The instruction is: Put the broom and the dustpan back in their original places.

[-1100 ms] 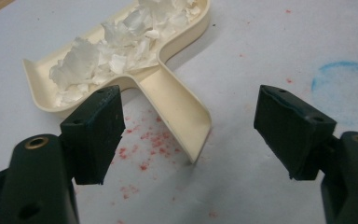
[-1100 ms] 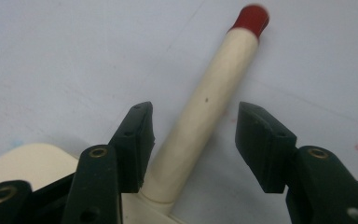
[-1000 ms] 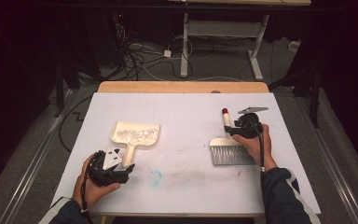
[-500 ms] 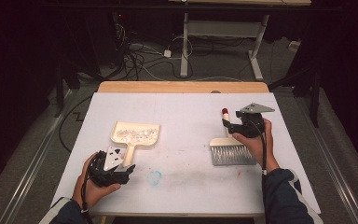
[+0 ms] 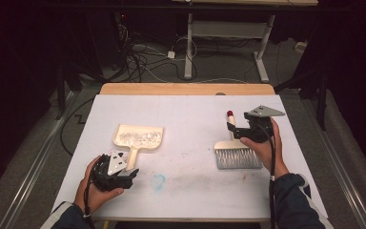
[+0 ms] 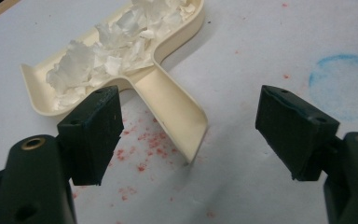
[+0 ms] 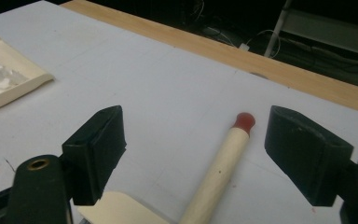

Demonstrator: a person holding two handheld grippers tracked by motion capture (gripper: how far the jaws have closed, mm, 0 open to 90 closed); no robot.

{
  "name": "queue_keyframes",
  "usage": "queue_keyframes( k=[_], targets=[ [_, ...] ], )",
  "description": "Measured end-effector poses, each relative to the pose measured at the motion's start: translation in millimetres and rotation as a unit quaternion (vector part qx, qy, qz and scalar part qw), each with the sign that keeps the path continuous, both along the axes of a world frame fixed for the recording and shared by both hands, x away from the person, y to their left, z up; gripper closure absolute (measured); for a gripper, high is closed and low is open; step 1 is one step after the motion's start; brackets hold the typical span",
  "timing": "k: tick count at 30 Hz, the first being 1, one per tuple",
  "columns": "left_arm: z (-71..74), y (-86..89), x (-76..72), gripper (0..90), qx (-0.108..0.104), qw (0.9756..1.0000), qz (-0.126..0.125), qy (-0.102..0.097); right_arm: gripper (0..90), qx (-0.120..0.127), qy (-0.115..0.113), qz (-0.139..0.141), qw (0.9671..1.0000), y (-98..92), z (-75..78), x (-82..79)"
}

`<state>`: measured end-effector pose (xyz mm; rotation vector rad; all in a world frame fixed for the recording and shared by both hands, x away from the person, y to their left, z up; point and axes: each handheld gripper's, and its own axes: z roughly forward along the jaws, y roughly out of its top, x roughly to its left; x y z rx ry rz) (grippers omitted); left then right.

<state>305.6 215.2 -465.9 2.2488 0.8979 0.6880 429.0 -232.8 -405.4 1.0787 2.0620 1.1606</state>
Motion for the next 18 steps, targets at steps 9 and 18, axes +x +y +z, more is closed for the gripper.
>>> queue_keyframes(
  k=[9, 18],
  targets=[
    [0.4, -0.1, -0.7, 22.6, 0.001, 1.0000, -0.001, -0.001, 20.0, -0.006, -0.019, 0.018, 0.9996, 4.4, 8.3, -13.0],
    [0.4, -0.4, -1.0, 22.6, 0.003, 1.0000, -0.002, -0.001, 20.4, -0.016, -0.038, 0.030, 0.9987, 6.3, 16.2, -31.4]
  ],
)
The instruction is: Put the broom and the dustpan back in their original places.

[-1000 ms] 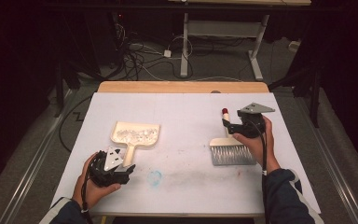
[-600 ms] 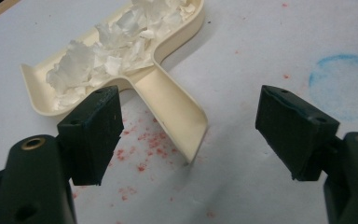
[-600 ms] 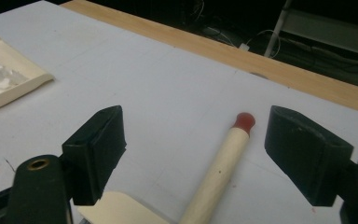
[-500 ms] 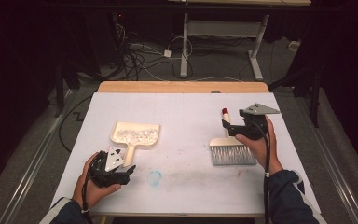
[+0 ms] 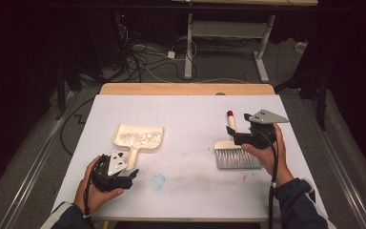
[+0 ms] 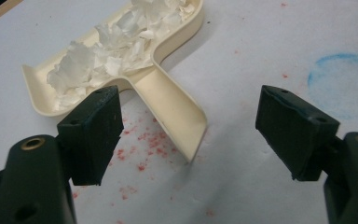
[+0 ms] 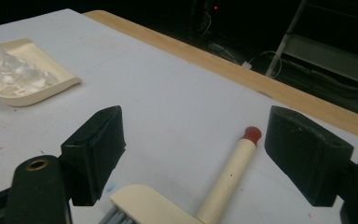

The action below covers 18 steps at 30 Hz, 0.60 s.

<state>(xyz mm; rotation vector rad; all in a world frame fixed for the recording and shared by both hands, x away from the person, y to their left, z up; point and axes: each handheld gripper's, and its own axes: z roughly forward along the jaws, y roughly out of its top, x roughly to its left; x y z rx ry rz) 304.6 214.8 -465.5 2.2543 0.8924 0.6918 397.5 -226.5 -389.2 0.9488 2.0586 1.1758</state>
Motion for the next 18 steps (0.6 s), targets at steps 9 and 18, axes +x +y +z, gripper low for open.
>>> queue_keyframes(
  k=[9, 18],
  targets=[
    [0.0, -0.4, -0.4, 22.3, 0.000, 1.0000, -0.002, 0.000, 20.6, -0.011, -0.017, 0.012, 0.9997, -1.3, 4.7, -15.7],
    [0.3, -0.8, -1.0, 22.2, 0.000, 1.0000, -0.006, -0.001, 20.7, -0.024, -0.026, 0.015, 0.9993, -4.0, 5.1, -29.0]
  ],
)
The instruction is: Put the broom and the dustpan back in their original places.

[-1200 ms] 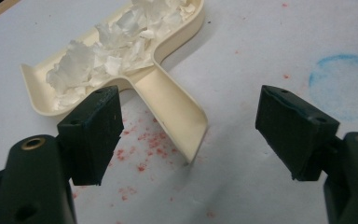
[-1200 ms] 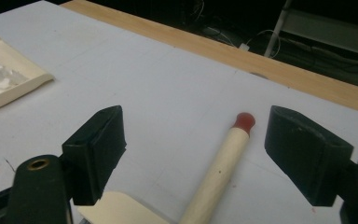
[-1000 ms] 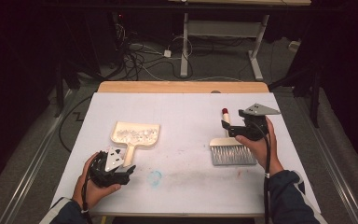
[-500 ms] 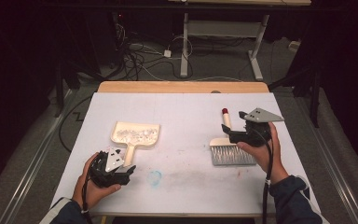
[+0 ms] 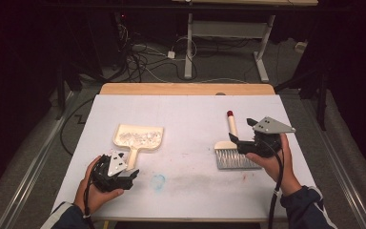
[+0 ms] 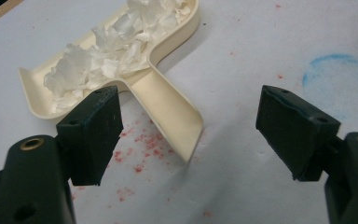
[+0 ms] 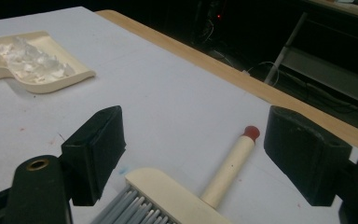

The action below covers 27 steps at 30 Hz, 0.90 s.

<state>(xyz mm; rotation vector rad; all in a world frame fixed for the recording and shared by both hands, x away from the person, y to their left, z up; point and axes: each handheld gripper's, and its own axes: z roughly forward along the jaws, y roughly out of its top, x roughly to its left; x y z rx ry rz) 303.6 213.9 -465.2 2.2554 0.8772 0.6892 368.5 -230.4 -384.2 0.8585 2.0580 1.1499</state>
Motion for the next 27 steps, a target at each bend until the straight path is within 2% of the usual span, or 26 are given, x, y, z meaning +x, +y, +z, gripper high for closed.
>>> queue_keyframes(
  k=[7, 10, 20, 27],
  targets=[
    [-0.1, -0.6, -0.1, 21.3, 0.001, 1.0000, -0.002, 0.000, 20.7, -0.006, -0.003, 0.008, 0.9999, -3.9, -3.3, -8.6],
    [-0.2, -0.9, -0.2, 21.3, 0.002, 1.0000, -0.002, 0.000, 20.6, -0.017, -0.010, 0.009, 0.9998, -5.0, -5.5, -12.4],
    [-0.4, -1.2, -0.2, 21.3, 0.002, 1.0000, -0.004, 0.001, 20.7, -0.024, -0.009, 0.011, 0.9996, -12.9, -13.8, -21.8],
    [-0.8, -1.4, -0.2, 21.3, 0.003, 1.0000, -0.005, 0.002, 21.0, -0.026, -0.017, 0.014, 0.9994, -21.7, -22.8, -25.9]
  ],
)
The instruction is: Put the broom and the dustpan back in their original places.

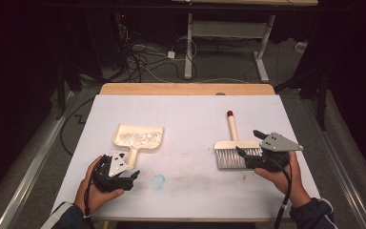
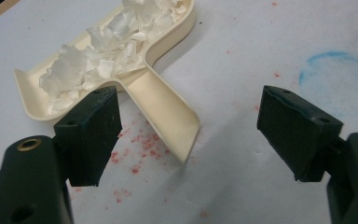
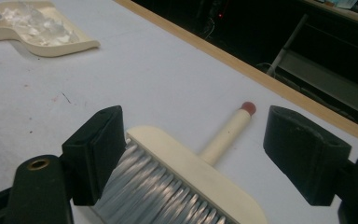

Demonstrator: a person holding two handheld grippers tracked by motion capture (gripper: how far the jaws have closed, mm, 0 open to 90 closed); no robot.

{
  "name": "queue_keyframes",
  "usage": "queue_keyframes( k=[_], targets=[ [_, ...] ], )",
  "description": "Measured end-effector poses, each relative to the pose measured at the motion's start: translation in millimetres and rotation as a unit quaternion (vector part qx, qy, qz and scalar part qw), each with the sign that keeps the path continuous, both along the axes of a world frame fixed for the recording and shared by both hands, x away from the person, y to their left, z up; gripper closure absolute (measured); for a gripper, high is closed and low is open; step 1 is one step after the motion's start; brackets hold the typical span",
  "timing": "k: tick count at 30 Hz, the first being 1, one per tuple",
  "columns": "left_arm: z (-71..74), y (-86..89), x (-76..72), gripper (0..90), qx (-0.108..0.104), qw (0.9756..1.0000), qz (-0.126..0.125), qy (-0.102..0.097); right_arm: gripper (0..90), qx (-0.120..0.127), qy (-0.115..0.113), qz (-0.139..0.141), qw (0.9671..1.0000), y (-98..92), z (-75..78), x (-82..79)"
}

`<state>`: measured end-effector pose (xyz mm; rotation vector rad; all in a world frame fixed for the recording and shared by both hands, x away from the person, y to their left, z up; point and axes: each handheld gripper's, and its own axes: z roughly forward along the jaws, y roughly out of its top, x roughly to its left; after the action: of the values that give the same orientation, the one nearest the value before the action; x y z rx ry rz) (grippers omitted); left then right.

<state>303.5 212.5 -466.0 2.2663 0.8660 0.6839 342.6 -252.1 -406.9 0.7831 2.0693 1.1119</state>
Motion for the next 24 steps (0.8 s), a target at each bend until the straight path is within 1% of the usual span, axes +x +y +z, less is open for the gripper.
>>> queue_keyframes(
  k=[3, 7, 10, 11, 12, 13, 15, 20, 24],
  targets=[
    [-0.6, -0.2, 0.4, 21.3, 0.003, 1.0000, 0.000, 0.000, 21.1, -0.001, -0.002, -0.002, 1.0000, -3.3, -4.2, -1.8],
    [-1.0, -1.1, 0.1, 21.3, 0.008, 1.0000, -0.003, -0.001, 21.1, -0.007, -0.013, 0.009, 0.9999, -5.3, -10.6, -5.6],
    [-1.3, -2.1, -0.1, 21.3, 0.012, 0.9999, -0.007, -0.002, 21.1, -0.010, -0.015, 0.012, 0.9998, -6.1, -16.0, -7.4],
    [-1.2, -2.3, -0.2, 21.2, 0.013, 0.9999, -0.007, -0.002, 21.1, -0.009, -0.014, 0.013, 0.9998, -6.4, -17.8, -7.8],
    [-1.2, -2.5, -0.8, 20.8, 0.012, 0.9999, -0.006, 0.003, 21.1, -0.009, -0.014, 0.014, 0.9998, -6.7, -19.5, -8.2],
    [-1.0, -2.3, -1.0, 20.7, 0.010, 0.9999, -0.007, 0.002, 21.1, -0.010, -0.014, 0.014, 0.9998, -7.0, -21.0, -8.9],
    [-0.5, -2.3, -1.3, 20.7, 0.007, 0.9999, -0.007, 0.000, 21.3, -0.003, -0.017, 0.015, 0.9997, -8.4, -24.0, -10.7],
    [0.8, -3.2, -2.3, 20.7, 0.005, 0.9998, -0.017, -0.003, 21.2, 0.005, -0.006, 0.007, 0.9999, -12.1, -35.1, -17.8],
    [1.0, -4.0, -2.9, 20.6, 0.002, 0.9997, -0.022, -0.006, 21.2, 0.005, -0.003, 0.001, 1.0000, -17.4, -44.4, -25.8]
  ],
)
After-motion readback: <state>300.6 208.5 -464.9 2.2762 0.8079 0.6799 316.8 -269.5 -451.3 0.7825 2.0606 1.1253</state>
